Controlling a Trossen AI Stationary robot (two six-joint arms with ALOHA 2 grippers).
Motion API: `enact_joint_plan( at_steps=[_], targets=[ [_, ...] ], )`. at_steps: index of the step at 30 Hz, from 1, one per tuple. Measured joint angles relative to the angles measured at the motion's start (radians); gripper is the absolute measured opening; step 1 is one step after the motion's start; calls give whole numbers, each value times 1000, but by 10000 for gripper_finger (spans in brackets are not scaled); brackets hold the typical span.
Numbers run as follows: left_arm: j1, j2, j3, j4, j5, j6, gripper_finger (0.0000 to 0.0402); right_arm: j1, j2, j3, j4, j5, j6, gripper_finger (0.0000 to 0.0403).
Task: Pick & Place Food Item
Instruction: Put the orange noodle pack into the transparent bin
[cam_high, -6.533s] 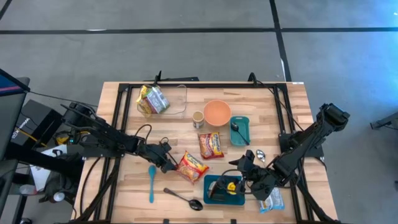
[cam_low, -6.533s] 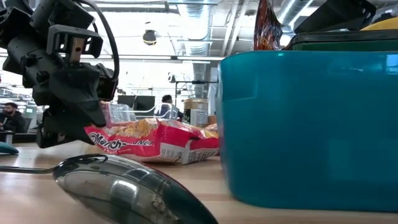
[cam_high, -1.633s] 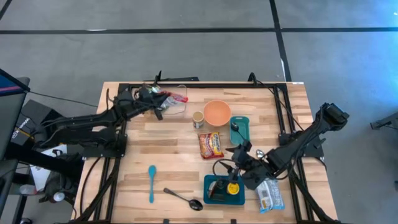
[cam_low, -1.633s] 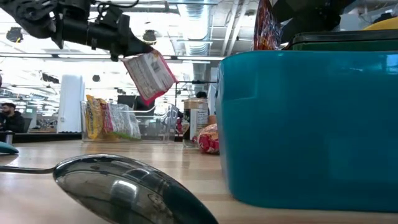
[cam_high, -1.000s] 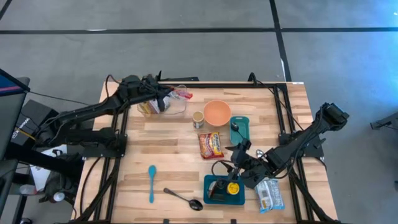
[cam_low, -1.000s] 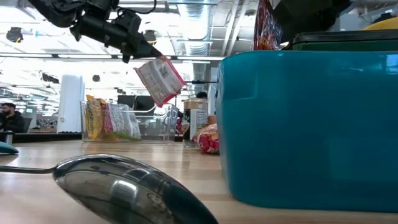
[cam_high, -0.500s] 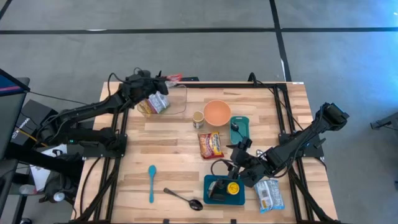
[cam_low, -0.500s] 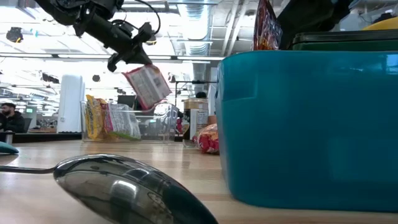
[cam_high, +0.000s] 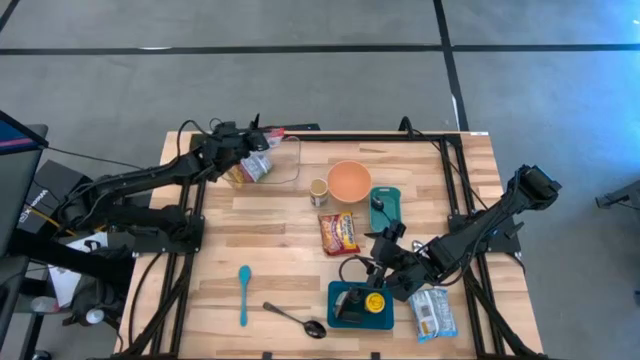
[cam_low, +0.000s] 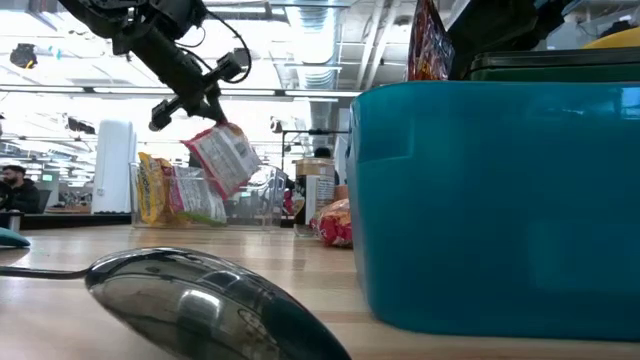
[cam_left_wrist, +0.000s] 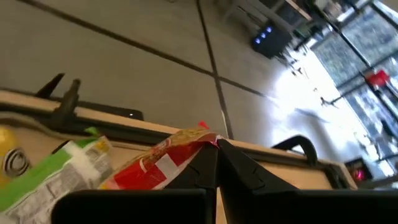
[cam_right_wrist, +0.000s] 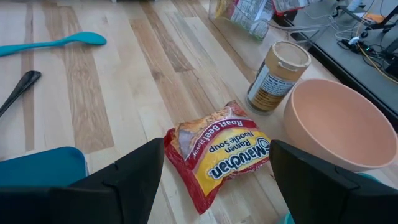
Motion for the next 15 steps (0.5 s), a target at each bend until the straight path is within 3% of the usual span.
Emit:
enact_joint_plan(
  at_steps=[15],
  targets=[
    [0, 105, 0, -9, 66, -164, 0, 1, 0, 0, -4, 0, 0, 286]
  ],
)
